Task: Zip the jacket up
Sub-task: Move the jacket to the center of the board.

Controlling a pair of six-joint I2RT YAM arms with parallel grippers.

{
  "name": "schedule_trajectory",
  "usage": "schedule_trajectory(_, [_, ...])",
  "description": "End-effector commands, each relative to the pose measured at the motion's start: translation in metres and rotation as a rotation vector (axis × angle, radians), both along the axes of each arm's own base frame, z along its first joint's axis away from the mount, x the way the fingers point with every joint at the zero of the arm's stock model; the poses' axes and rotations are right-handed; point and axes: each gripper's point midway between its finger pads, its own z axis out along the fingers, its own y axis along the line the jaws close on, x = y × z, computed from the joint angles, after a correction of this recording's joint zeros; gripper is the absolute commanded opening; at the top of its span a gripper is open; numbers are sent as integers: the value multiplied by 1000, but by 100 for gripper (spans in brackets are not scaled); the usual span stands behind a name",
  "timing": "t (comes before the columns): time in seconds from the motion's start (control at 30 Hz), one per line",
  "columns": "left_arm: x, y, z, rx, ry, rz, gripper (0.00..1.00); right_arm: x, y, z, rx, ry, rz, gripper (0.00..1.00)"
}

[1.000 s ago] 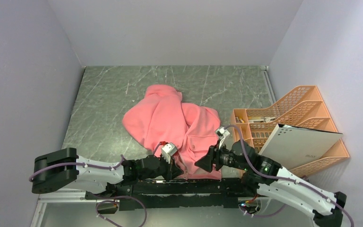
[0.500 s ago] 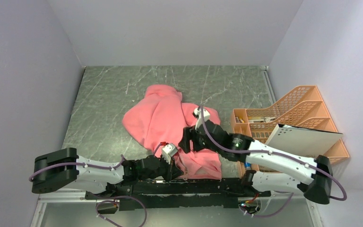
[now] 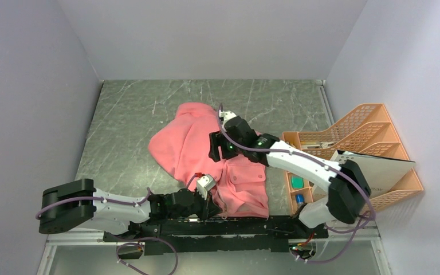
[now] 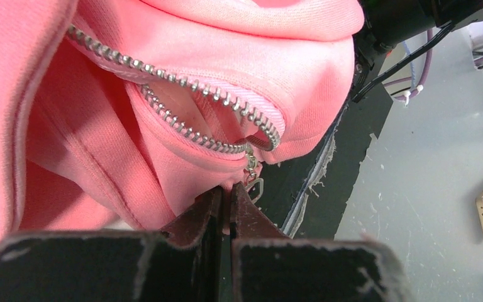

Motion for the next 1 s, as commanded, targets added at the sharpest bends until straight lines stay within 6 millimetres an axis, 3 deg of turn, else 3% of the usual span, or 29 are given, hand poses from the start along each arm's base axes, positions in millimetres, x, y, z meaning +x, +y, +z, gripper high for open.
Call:
schedule_trajectory(0.0, [-4, -3, -2, 27, -6, -29, 5, 26, 11, -5, -36, -52, 41, 68])
schedule_trajectory(0.1, [-4, -4, -3, 37, -4, -30, 5, 40, 6, -16, -98, -70, 12, 68])
schedule_trajectory(0.3, [-5, -7, -6, 51, -2, -43, 5, 61, 0, 2, -90, -127, -18, 68])
schedule_trajectory(0.63, [-4, -4, -14, 94, 12, -29, 5, 85, 18, -42, -84, -39, 33, 65])
schedule_trajectory(0.83, [-3, 3, -26, 142, 31, -2, 5, 107, 34, -44, -21, -53, 48, 37])
schedule_trajectory(0.97, [2, 5, -32, 178, 20, 10, 5, 134, 38, -32, 31, -100, 8, 6])
